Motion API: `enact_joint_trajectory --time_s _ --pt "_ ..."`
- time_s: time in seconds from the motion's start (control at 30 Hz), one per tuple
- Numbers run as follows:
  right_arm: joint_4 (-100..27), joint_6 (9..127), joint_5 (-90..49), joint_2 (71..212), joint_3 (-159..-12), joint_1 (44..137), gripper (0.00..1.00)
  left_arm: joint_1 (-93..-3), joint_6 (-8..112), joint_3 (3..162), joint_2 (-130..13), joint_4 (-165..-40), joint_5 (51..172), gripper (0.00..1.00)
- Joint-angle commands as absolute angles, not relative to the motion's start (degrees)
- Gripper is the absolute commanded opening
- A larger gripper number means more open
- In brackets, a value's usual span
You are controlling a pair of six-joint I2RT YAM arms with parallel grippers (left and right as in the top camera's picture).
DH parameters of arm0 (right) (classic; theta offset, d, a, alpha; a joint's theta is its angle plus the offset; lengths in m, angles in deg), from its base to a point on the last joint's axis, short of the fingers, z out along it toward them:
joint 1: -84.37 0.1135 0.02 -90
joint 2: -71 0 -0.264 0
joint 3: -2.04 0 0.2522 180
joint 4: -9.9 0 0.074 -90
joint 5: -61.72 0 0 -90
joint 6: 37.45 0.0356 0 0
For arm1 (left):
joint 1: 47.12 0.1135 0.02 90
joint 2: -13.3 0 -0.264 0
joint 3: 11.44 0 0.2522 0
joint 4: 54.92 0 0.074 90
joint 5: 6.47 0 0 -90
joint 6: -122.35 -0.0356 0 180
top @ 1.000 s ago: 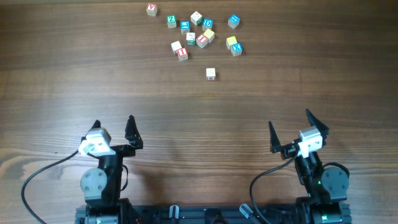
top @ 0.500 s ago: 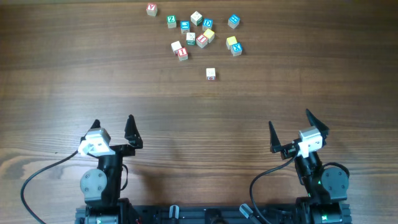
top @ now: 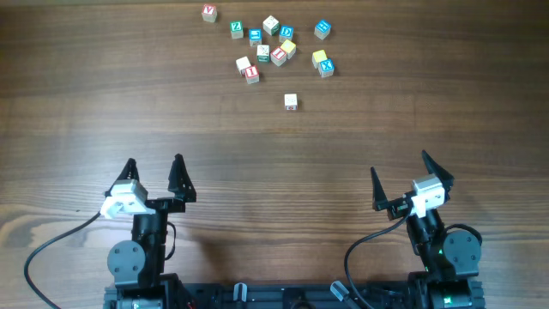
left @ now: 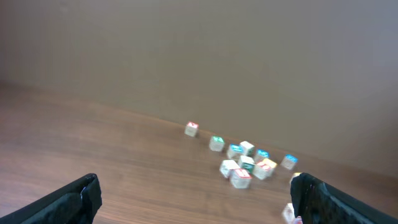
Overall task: Form a circle
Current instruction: 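Reach the left gripper forward to the blue-numbered '2' block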
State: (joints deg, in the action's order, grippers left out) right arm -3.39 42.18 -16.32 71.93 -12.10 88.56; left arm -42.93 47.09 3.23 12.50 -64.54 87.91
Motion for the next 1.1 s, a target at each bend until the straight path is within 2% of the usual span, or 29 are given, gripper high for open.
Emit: enact_joint_trajectory --time_s 0.0,0.13,0.3,0.57,0.73,0.9,1.07 --pt "-2.91 42.03 -16.25 71.54 -12.01 88.54 1.0 -43.22 54.28 10.18 12.26 -69.96 90.07 1.0" --pt "-2.91 42.0 -16.25 71.54 -12.01 88.54 1.0 -43.22 54.28 21.46 6.36 -81.59 92.61 1.0" --pt "-2.91 42.03 -16.25 71.54 -12.01 88.54 1.0 -43.22 54.26 39.99 -11.89 -93.28 97.59 1.0" --pt "-2.91 42.03 -16.25 71.54 -12.01 88.54 1.0 -43.46 54.26 65.2 -42.69 -99.25 108.21 1.0" --pt "-2.91 42.03 -16.25 71.54 -12.01 88.54 1.0 -47.17 51.81 92.32 -65.18 -116.12 106.88 1.0" --pt "-2.91 42.03 -16.25 71.54 -12.01 88.54 1.0 -54.45 46.2 119.38 -85.11 -134.63 94.34 1.0" --pt "-2.91 42.0 -16.25 71.54 -12.01 88.54 1.0 -61.18 41.74 123.14 -93.83 -134.85 90.29 1.0"
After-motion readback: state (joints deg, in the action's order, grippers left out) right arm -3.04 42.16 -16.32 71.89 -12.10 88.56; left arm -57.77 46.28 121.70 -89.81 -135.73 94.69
